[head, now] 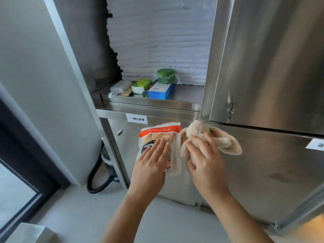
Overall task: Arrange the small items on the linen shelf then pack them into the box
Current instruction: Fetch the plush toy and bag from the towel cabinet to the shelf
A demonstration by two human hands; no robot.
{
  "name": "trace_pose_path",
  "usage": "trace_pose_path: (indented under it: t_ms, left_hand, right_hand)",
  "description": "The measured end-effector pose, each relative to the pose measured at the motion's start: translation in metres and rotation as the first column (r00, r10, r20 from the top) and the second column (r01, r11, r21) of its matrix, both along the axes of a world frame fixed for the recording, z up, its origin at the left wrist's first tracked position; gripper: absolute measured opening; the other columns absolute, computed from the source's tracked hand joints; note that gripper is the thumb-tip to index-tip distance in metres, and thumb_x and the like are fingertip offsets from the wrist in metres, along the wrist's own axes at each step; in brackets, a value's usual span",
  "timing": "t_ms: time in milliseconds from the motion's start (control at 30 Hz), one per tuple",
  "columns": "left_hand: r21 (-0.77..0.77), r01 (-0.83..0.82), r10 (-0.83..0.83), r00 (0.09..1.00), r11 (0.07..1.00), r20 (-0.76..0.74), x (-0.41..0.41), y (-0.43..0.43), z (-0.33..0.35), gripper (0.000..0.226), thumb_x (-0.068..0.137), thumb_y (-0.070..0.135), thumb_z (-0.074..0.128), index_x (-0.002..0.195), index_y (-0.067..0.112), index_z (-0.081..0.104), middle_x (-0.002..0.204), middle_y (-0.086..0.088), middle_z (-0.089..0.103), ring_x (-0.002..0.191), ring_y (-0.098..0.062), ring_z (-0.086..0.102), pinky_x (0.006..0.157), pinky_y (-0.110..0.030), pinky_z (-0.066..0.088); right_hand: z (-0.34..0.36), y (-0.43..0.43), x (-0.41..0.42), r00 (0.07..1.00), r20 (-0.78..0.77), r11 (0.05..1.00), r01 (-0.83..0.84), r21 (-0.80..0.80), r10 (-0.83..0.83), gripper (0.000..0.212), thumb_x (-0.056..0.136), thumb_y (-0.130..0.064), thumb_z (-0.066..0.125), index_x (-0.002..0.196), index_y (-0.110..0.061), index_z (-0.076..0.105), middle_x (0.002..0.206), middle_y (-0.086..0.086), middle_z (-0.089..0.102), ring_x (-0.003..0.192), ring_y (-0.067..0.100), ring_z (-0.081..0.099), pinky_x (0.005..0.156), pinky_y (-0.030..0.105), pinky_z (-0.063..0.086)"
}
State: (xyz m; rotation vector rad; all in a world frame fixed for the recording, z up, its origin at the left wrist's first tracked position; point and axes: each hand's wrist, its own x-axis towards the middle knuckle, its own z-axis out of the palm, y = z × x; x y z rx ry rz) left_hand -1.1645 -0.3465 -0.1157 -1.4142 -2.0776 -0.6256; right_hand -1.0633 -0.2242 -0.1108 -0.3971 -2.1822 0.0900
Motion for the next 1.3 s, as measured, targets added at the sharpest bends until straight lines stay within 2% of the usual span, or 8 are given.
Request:
trace_pose_path:
  t_ms: [133,400,533,633,900,1000,1133,1300]
  left_hand:
    - [-0.021,-0.027,0.027,1.0,0.999,-0.009,-0.037,0.023,0.011,0.068,0.043,-0.02,0.07,0.109,-0.008,0.065,0.117,-0.019,0.063,0.106,-0.037,0.061,0.084,-0.051,0.05]
    - [-0.069,-0.062,0.062,0.998,0.996,-0.004,-0.097,0.07,0.033,0.068,0.049,-0.015,0.076,0.114,-0.006,0.063,0.121,-0.019,0.06,0.111,-0.037,0.058,0.086,-0.053,0.05]
    - [-0.094,-0.073,0.072,0.997,0.993,-0.01,-0.113,0.083,0.037,0.067,0.051,-0.01,0.082,0.115,-0.005,0.063,0.121,-0.019,0.06,0.11,-0.036,0.058,0.089,-0.049,0.045]
    - [-0.077,-0.05,0.049,0.999,0.996,-0.013,-0.125,0.094,0.04,0.066,0.05,-0.012,0.08,0.114,-0.006,0.063,0.12,-0.019,0.061,0.109,-0.037,0.059,0.087,-0.049,0.046]
    - [-0.025,0.077,-0.077,0.997,0.997,0.004,-0.16,0.125,0.042,0.067,0.046,-0.015,0.074,0.112,-0.007,0.064,0.117,-0.02,0.063,0.106,-0.037,0.061,0.086,-0.049,0.048]
    - [-0.017,0.17,-0.17,0.985,0.985,0.003,-0.171,0.137,0.045,0.065,0.047,-0.017,0.069,0.111,-0.009,0.064,0.115,-0.022,0.063,0.104,-0.038,0.062,0.082,-0.05,0.05]
    - [-0.031,0.288,-0.288,0.958,0.957,-0.01,-0.184,0.15,0.053,0.068,0.043,-0.017,0.069,0.111,-0.01,0.063,0.116,-0.022,0.062,0.104,-0.038,0.062,0.08,-0.048,0.052]
    - [-0.073,0.388,-0.39,0.921,0.919,-0.007,-0.197,0.169,0.059,0.072,0.041,-0.016,0.073,0.112,-0.01,0.063,0.116,-0.023,0.062,0.104,-0.037,0.062,0.08,-0.047,0.052]
  right_hand:
    - [0.008,0.025,-0.038,0.999,-0.043,1.0,0.011,0.029,-0.01,0.036,0.062,0.011,0.076,0.096,0.002,0.07,0.105,0.016,0.067,0.108,0.043,0.057,0.093,0.05,0.044]
    - [0.018,0.074,-0.099,0.997,-0.078,1.0,0.023,0.0,-0.023,0.045,0.054,0.013,0.078,0.097,0.001,0.071,0.107,0.013,0.068,0.108,0.043,0.057,0.091,0.043,0.047]
    - [0.013,0.088,-0.111,0.997,-0.066,0.998,0.034,-0.046,-0.037,0.048,0.053,0.015,0.077,0.099,0.002,0.07,0.108,0.015,0.066,0.109,0.045,0.055,0.091,0.05,0.044]
    - [0.011,0.096,-0.115,0.997,-0.051,0.997,0.056,-0.045,-0.058,0.05,0.053,0.015,0.076,0.101,0.002,0.069,0.11,0.014,0.066,0.11,0.044,0.055,0.093,0.048,0.044]
    - [0.012,0.103,-0.125,0.986,-0.032,0.986,0.164,-0.027,-0.165,0.045,0.055,0.014,0.074,0.099,0.005,0.069,0.108,0.016,0.065,0.108,0.044,0.056,0.092,0.055,0.046]
    - [0.013,0.097,-0.132,0.97,-0.066,0.972,0.233,-0.018,-0.234,0.039,0.06,0.013,0.07,0.099,0.005,0.069,0.107,0.016,0.066,0.108,0.04,0.057,0.092,0.051,0.047]
    - [0.018,0.093,-0.135,0.928,-0.144,0.936,0.35,0.029,-0.343,0.033,0.067,0.011,0.06,0.098,0.003,0.068,0.106,0.014,0.065,0.11,0.032,0.052,0.097,0.043,0.042]
    - [0.021,0.085,-0.142,0.864,-0.171,0.873,0.486,0.036,-0.474,0.032,0.077,-0.001,0.045,0.098,0.001,0.068,0.107,0.013,0.064,0.108,0.035,0.056,0.097,0.044,0.042]
